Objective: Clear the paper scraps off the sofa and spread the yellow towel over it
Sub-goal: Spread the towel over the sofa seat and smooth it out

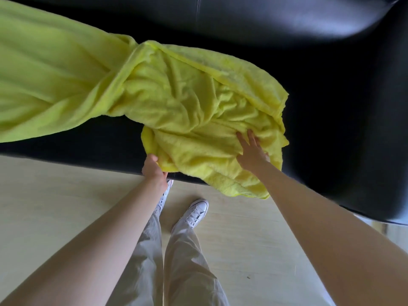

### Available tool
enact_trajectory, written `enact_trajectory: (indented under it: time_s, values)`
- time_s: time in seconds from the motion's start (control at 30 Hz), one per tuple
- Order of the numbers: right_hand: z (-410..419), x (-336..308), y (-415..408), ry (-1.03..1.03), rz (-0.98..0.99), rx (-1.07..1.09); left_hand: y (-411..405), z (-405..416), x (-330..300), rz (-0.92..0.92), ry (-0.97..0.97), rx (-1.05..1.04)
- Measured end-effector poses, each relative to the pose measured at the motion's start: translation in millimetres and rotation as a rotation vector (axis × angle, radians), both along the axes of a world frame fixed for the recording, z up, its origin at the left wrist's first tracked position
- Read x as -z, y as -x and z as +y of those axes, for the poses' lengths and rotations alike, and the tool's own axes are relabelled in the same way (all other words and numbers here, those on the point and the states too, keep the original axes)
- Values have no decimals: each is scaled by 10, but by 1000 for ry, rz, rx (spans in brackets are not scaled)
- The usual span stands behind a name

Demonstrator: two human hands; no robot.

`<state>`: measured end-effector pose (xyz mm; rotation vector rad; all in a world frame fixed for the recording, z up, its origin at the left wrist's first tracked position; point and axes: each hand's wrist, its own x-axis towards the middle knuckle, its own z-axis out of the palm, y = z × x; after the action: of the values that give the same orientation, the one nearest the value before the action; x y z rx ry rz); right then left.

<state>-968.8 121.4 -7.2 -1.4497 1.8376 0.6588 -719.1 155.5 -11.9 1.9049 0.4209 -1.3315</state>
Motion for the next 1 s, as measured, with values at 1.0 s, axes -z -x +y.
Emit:
enact_trajectory:
  time_s: [1.0]
  values:
    - [-775, -39, 416, 53, 108, 283, -91, 178, 139, -1171, 91, 1331]
